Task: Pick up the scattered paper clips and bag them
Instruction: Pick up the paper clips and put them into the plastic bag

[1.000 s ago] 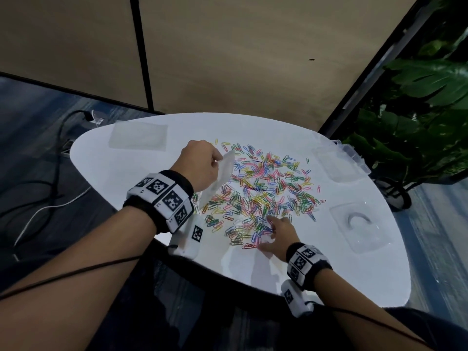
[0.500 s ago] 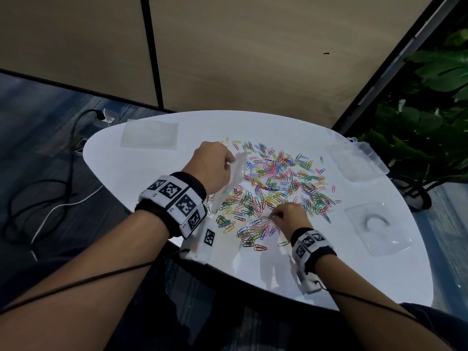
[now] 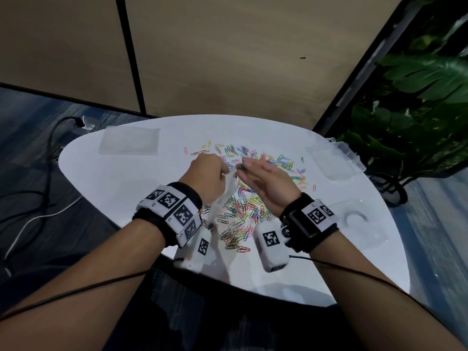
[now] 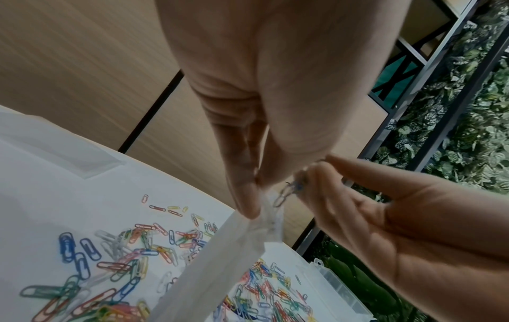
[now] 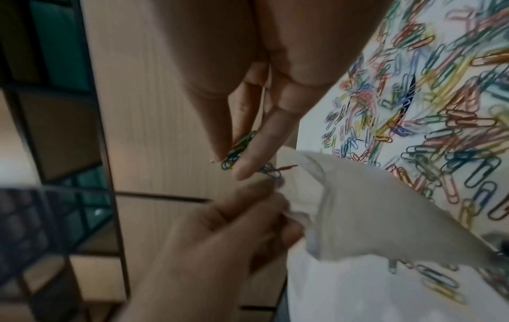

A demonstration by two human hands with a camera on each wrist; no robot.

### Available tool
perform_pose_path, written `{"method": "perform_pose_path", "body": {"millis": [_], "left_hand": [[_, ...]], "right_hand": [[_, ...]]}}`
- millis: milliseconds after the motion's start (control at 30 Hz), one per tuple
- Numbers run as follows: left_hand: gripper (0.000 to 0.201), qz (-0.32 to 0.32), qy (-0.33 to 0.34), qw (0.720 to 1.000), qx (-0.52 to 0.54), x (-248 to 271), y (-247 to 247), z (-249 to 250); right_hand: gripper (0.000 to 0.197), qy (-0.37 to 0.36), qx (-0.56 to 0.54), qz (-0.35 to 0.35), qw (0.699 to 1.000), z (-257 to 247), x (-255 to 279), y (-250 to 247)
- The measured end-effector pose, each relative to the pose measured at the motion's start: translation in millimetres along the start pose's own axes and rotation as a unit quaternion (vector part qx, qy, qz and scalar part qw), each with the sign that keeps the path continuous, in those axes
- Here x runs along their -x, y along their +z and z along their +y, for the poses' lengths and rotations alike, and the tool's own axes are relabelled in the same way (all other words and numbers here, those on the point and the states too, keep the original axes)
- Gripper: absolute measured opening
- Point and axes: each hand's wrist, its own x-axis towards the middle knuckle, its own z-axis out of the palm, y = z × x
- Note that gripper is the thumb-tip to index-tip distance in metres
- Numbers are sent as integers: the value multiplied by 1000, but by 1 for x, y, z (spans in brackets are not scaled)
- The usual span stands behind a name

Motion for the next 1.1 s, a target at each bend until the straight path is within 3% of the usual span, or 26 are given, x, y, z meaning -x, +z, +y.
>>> {"method": "perform_pose_path", "body": {"millis": [100, 267, 333, 433, 467, 600, 700, 767, 900, 967, 1033, 1100], "left_hand": [[32, -4, 6, 1000, -7, -1, 2, 5], [29, 7, -5, 1000, 16, 0, -1, 3], [28, 4, 0, 1000, 29, 1, -1, 3], [28, -1, 7, 999, 36, 2, 0, 3], [28, -3, 7, 999, 35, 2, 0, 3], [29, 2, 3, 1000, 29, 2, -1, 0], [30, 1, 1, 1000, 21, 0, -1, -3], [30, 3, -2, 1000, 16, 1, -2, -3], [29, 22, -2, 999, 36, 1, -9, -5], [30, 31, 2, 999, 37, 1, -15, -6], [32, 31, 1, 999, 35, 1, -20, -9], [32, 31, -5, 999, 39, 1, -24, -13]], "right_hand": [[9, -31, 134, 14, 990, 16, 2, 11], [15, -69, 311, 55, 946, 25, 0, 12], [11, -103, 431, 73, 893, 24, 0, 13], [20, -178, 596, 47, 782, 23, 1, 18], [25, -178, 624, 25, 760, 23, 1, 20], [28, -178, 663, -9, 727, 25, 0, 23], [34, -162, 725, -67, 666, 27, 0, 25], [42, -156, 721, -79, 670, 27, 0, 24], [32, -238, 583, -18, 777, 17, 9, 18], [26, -264, 537, 25, 801, 11, 16, 11], [21, -203, 579, 48, 788, 13, 18, -8], [56, -27, 693, 39, 720, 29, 19, -36]]}}
